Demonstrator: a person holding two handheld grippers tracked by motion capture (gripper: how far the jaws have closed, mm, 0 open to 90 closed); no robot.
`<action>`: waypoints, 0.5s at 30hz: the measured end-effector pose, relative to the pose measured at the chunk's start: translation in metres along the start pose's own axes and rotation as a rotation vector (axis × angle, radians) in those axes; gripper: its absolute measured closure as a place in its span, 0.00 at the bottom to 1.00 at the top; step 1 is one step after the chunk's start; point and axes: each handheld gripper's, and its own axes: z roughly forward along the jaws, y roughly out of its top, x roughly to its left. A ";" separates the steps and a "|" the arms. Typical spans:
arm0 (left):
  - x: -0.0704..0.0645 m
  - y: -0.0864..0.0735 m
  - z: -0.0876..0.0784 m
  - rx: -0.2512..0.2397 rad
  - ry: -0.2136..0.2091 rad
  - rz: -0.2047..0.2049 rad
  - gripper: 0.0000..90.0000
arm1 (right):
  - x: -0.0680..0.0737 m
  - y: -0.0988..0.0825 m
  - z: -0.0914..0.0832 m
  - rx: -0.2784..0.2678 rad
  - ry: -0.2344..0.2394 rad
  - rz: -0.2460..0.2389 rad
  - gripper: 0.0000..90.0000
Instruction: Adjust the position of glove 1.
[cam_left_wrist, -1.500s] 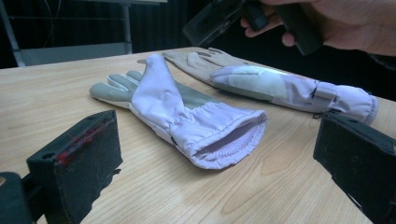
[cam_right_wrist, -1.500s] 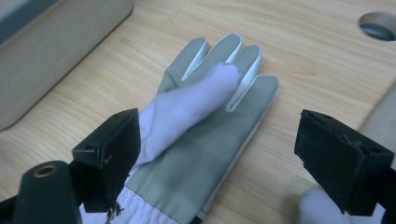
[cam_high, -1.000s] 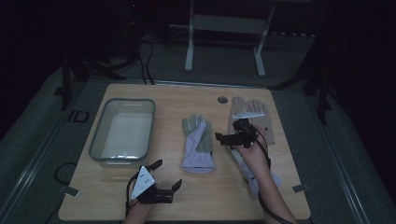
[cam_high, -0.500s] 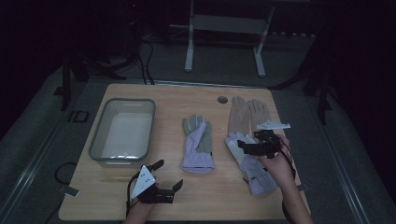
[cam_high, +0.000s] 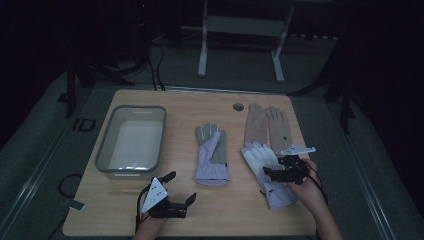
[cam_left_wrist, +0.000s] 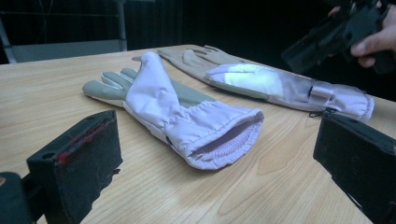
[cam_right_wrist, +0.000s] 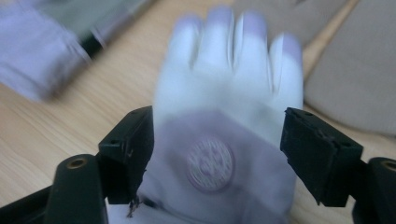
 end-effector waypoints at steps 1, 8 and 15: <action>0.000 0.000 0.000 0.002 0.000 0.001 0.01 | -0.001 -0.003 0.004 0.016 -0.008 -0.009 0.31; 0.000 -0.001 0.001 0.007 0.004 0.009 0.01 | -0.006 -0.018 0.020 0.041 0.022 -0.011 0.36; 0.000 -0.001 0.001 0.010 0.008 0.011 0.01 | -0.001 -0.017 0.019 0.058 0.046 0.009 0.66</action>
